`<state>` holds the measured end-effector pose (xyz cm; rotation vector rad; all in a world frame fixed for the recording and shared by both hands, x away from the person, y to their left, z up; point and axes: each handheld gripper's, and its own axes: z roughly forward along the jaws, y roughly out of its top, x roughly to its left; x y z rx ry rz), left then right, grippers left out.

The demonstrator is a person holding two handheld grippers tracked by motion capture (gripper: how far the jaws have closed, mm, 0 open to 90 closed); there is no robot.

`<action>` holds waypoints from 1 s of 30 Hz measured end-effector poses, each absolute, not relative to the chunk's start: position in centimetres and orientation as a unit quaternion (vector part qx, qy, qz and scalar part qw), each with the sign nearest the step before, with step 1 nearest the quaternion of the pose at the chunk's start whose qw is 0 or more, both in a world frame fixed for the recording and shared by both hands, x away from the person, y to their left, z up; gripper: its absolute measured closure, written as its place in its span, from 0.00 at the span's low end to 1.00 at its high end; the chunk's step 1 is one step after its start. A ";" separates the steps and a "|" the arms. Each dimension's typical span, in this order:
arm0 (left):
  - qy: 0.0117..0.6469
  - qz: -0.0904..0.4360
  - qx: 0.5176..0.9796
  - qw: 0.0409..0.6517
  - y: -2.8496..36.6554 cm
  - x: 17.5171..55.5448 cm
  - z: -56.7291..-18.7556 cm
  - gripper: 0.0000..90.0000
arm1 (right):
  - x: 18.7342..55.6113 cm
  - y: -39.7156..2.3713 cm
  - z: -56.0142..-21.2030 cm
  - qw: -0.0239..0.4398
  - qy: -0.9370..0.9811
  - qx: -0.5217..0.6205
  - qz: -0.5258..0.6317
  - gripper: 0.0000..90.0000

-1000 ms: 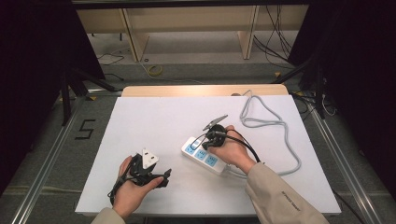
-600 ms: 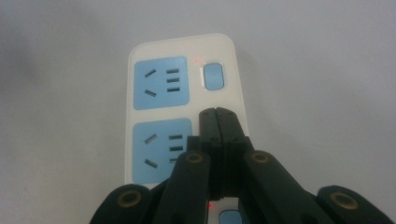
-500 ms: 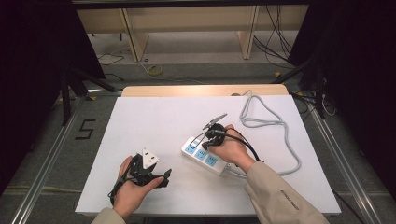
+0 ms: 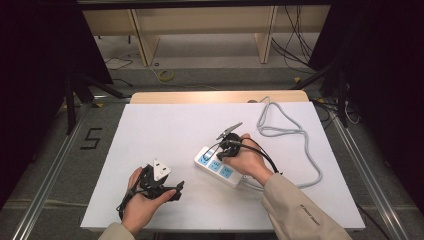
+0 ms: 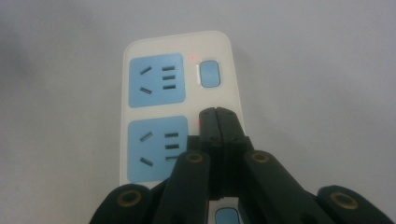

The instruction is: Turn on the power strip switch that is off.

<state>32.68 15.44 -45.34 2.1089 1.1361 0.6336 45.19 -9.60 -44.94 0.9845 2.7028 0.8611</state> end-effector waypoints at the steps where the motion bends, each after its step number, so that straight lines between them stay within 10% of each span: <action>1: 0.433 0.242 0.805 0.326 15.4 32.7 -45.3 0.15 | 45.2 -9.6 -44.9 0.069 0.898 0.327 0.286 1.00; 30: 0.434 0.239 0.805 0.325 15.5 32.8 -45.4 0.16 | 44.6 -9.4 -44.9 0.094 0.900 0.308 0.295 1.00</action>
